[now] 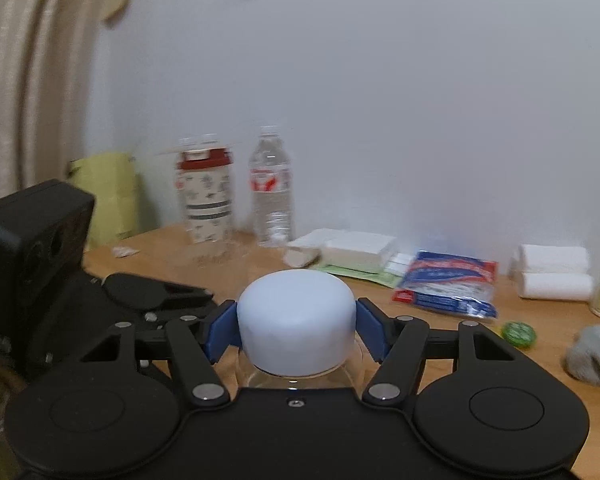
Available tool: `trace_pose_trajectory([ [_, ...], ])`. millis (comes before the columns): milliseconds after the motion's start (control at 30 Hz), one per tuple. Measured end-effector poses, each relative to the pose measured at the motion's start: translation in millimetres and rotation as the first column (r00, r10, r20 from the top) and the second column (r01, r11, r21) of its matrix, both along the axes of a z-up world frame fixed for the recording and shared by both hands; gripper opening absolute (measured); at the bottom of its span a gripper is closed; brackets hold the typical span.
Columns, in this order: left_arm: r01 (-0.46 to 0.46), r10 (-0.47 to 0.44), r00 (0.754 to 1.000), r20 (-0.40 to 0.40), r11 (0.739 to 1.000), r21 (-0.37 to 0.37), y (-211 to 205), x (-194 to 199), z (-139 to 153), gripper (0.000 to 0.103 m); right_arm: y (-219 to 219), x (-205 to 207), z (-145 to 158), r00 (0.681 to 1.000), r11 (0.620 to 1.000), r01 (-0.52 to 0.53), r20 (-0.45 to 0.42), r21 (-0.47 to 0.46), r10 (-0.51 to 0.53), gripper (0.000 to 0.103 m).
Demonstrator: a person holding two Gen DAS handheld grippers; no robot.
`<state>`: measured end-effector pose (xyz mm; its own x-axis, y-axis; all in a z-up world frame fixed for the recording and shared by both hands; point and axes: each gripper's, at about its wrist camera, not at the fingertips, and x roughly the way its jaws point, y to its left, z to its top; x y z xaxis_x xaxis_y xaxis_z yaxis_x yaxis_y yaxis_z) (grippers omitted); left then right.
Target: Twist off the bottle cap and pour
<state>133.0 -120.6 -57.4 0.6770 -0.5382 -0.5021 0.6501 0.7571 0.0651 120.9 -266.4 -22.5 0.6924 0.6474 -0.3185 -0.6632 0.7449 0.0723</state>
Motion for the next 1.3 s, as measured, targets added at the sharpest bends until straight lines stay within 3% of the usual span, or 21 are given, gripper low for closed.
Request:
trace_pose_trajectory([
  [167,0.061,-0.062,0.998,-0.025,0.998,-0.012,6.6,6.4,2.7,0.080,-18.0,21.9,2.5,0.980,0.980,-0.197,-0.006,-0.016,0.197,0.069],
  [300,0.110,-0.111,0.993,-0.038,0.993,-0.032,13.7,12.8,2.8,0.079,-32.1,41.4,2.4,0.937,0.937,-0.349,-0.016,-0.002,0.348,0.069],
  [467,0.130,-0.131,0.990,-0.044,0.991,-0.026,13.4,16.3,2.6,0.079,-38.3,54.1,2.6,0.902,0.903,-0.430,-0.037,0.017,0.430,0.069],
  [567,0.125,-0.126,0.991,-0.050,0.992,-0.024,13.1,16.8,2.4,0.079,-35.5,51.9,2.1,0.904,0.905,-0.426,-0.035,0.011,0.426,0.070],
  [733,0.100,-0.101,0.994,-0.044,0.995,-0.026,11.9,14.9,1.0,0.080,-31.0,36.1,-1.7,0.949,0.950,-0.311,-0.034,0.032,0.312,0.082],
  [900,0.020,-0.021,0.999,-0.026,0.999,-0.028,4.1,7.0,-1.0,0.080,-20.4,12.5,-11.9,0.990,0.987,-0.134,-0.020,0.083,0.136,0.082],
  [1200,-0.044,0.044,0.999,-0.019,0.999,-0.021,-2.2,-2.3,-1.5,0.080,3.4,-8.6,-16.4,0.994,0.987,0.110,-0.006,0.115,-0.110,0.082],
  [1300,-0.038,0.037,0.999,-0.019,0.999,-0.017,-1.1,-2.9,-1.0,0.080,6.6,-6.8,-15.5,0.992,0.987,0.129,-0.007,0.097,-0.129,0.072],
])
